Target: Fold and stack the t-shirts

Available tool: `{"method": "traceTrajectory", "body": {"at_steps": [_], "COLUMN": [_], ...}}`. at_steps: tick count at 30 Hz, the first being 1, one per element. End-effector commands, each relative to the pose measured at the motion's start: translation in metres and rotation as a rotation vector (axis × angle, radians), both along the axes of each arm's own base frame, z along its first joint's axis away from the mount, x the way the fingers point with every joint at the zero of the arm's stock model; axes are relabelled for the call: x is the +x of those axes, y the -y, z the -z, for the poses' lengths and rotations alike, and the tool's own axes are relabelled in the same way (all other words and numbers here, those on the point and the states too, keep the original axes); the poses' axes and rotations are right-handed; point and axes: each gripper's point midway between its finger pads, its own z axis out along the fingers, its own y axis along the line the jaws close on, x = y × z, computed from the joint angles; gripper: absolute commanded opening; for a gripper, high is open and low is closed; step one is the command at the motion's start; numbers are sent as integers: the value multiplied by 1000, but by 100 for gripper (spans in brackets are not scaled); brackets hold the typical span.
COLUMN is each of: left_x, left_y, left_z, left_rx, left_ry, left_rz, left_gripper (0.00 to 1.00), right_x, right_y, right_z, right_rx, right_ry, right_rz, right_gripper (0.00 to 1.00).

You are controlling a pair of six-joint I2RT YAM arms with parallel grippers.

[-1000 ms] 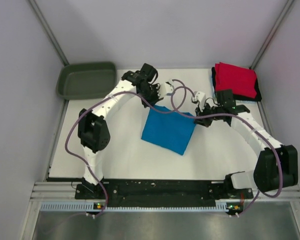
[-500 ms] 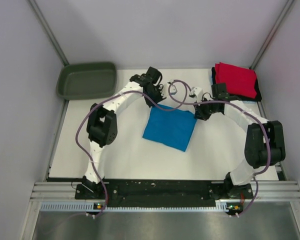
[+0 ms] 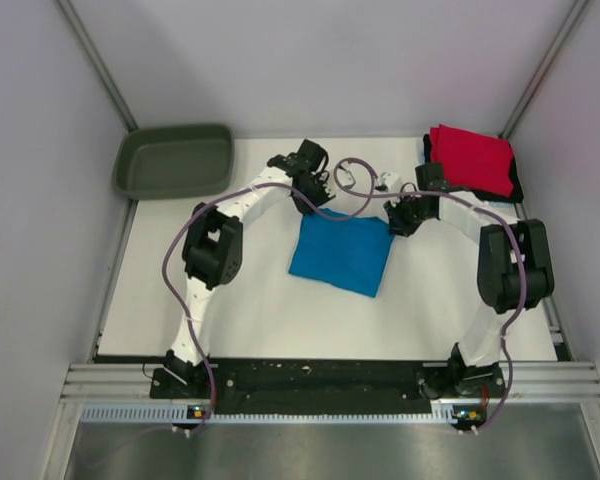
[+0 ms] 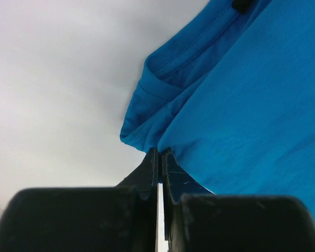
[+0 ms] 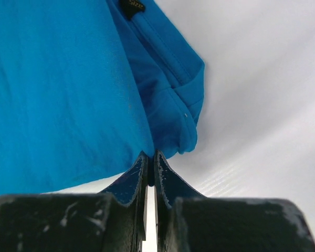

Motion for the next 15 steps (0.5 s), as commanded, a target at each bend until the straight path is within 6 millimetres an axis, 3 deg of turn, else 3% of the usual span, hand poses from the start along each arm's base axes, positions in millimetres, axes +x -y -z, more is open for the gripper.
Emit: {"method": "traceTrajectory", "body": {"at_steps": [1, 6, 9, 13, 15], "left_x": [26, 28, 28, 39, 58], "left_y": [-4, -6, -8, -10, -20], "left_z": [-10, -4, 0, -2, -17], "left_rx": [-6, 6, 12, 14, 24], "left_ry": [79, 77, 75, 117, 205], "left_rz": [-71, -91, -102, -162, -237], "left_gripper": [0, 0, 2, 23, 34], "right_x": [26, 34, 40, 60, 73], "right_y": [5, 5, 4, 6, 11], "right_z": [-8, -7, -6, -8, -15], "right_rx": [-3, 2, 3, 14, 11], "right_ry": [45, 44, 52, 56, 58], "right_rz": [45, 65, 83, 180, 286], "right_gripper": [3, 4, 11, 34, 41]}}
